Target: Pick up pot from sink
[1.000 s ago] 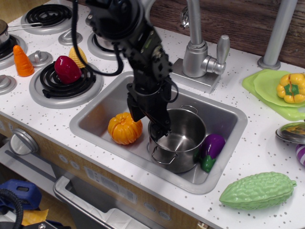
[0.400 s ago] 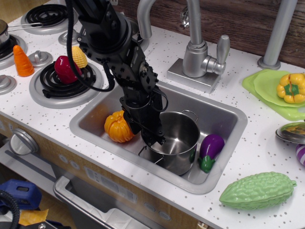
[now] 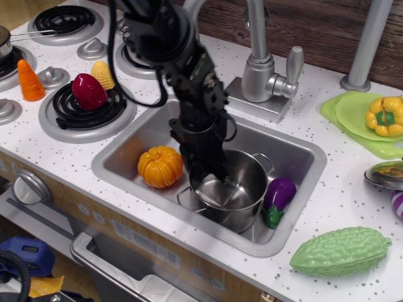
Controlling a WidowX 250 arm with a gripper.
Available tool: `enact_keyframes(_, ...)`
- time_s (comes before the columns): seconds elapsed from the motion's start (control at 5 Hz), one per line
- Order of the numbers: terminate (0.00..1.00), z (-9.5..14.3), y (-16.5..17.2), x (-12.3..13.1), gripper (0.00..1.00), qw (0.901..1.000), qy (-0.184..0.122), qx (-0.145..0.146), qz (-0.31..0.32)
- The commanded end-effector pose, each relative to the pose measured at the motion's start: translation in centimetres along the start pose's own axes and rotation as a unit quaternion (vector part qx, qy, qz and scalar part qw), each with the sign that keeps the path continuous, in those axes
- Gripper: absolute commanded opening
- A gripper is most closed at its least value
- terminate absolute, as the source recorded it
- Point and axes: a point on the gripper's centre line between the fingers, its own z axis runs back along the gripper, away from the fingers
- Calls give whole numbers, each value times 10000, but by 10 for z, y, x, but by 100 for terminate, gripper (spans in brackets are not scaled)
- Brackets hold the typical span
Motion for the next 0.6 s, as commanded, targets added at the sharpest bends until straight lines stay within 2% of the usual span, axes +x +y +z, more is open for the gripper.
enact_keyframes(0.0, 0, 60, 24, 27, 0, 9993, 95, 307, -185)
enact_keyframes(0.2, 0, 80, 31, 41, 0, 9979, 321, 404, -403)
enact_keyframes(0.4, 100, 89, 33, 51, 0, 9963, 229, 459, -687)
